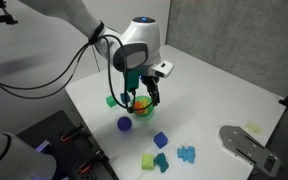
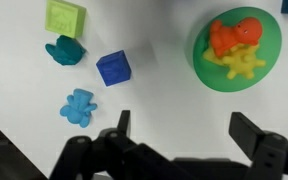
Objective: Remove the ball out of the green bowl
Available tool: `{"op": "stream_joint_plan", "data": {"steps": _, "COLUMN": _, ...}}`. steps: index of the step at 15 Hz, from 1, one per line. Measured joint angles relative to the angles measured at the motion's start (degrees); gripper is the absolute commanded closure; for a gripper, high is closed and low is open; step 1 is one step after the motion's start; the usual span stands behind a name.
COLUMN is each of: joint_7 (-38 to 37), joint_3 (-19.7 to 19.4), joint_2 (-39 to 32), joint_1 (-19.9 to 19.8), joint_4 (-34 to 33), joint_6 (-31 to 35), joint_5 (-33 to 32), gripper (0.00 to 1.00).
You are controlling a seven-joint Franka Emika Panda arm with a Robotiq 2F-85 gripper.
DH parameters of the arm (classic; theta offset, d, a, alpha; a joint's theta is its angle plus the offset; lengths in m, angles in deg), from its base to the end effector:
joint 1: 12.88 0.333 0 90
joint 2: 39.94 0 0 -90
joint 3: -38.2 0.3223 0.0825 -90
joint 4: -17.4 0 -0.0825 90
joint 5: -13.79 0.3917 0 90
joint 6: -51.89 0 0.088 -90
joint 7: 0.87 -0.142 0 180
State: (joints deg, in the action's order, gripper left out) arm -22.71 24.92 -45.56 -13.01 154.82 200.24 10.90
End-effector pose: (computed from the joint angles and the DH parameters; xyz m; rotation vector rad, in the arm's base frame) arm 0.5017 -0.1209 0.2504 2.9686 -0.8720 0.1522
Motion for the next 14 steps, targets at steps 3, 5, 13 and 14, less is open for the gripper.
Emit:
{"op": "stream_joint_plan", "data": {"steps": 3, "joint_7": 2.0, "joint_3": 1.9, "joint_2": 9.0, "joint_1": -0.7, "joint_4": 2.8, "joint_6": -6.8, "joint_5": 0.7, "gripper": 0.00}}
{"op": "stream_joint_plan", "data": {"steps": 5, "joint_7": 4.9, "joint_3": 3.2, "joint_2": 14.6, "joint_1": -1.3, "joint_4": 3.9, "joint_6": -12.2, "joint_5": 2.7, "gripper": 0.00}}
{"op": "stream_joint_plan", "data": {"steps": 13, "joint_7": 10.8, "joint_3": 7.1, "joint_2": 29.8, "joint_1": -2.4, "joint_4": 1.6, "joint_6": -33.5, "joint_5": 2.8, "gripper": 0.00}}
{"op": "stream_joint_plan", "data": {"steps": 14, "joint_7": 11.0, "joint_3": 7.6, "joint_2": 30.7, "joint_1": -2.6, "joint_4": 0.6, "joint_6": -35.9, "joint_5": 2.2, "gripper": 0.00}}
